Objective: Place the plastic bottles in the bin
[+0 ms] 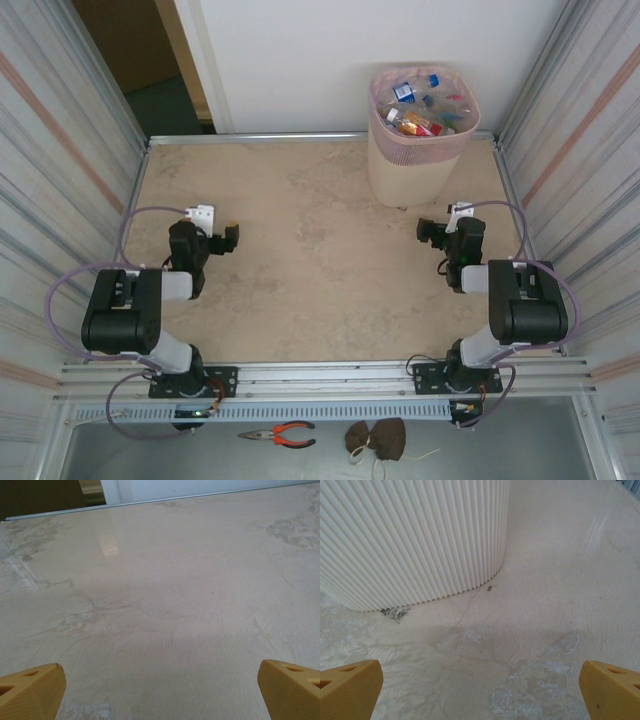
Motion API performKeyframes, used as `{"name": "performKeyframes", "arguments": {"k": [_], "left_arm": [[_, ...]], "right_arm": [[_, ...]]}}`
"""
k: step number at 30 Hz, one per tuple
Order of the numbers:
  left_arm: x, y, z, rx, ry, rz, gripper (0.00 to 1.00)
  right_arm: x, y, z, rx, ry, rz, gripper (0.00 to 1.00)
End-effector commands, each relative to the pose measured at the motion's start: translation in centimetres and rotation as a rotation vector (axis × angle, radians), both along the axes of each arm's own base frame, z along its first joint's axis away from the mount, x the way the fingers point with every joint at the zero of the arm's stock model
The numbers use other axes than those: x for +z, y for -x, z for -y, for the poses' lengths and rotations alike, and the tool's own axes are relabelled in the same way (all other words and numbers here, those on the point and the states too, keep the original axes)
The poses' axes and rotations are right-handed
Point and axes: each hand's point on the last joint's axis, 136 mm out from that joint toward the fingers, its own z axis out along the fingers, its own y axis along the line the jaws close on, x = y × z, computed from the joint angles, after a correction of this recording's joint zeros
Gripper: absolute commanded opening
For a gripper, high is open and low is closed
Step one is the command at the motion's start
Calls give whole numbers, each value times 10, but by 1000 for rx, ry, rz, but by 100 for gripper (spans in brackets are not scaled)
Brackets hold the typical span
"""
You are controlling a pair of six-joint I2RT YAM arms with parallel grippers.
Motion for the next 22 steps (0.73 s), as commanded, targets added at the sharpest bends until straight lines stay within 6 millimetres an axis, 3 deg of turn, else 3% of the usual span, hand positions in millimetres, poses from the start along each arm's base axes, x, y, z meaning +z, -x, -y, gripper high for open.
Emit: {"name": "performKeyframes", "arguments": {"k": [1, 22], "left_arm": [[-1, -1, 2, -8, 27, -12, 99], [-1, 0, 2, -8, 27, -12, 99]], "right_arm": [[1, 0, 3, -5, 12, 13, 99], [1, 1, 3, -5, 8, 14, 99]]}}
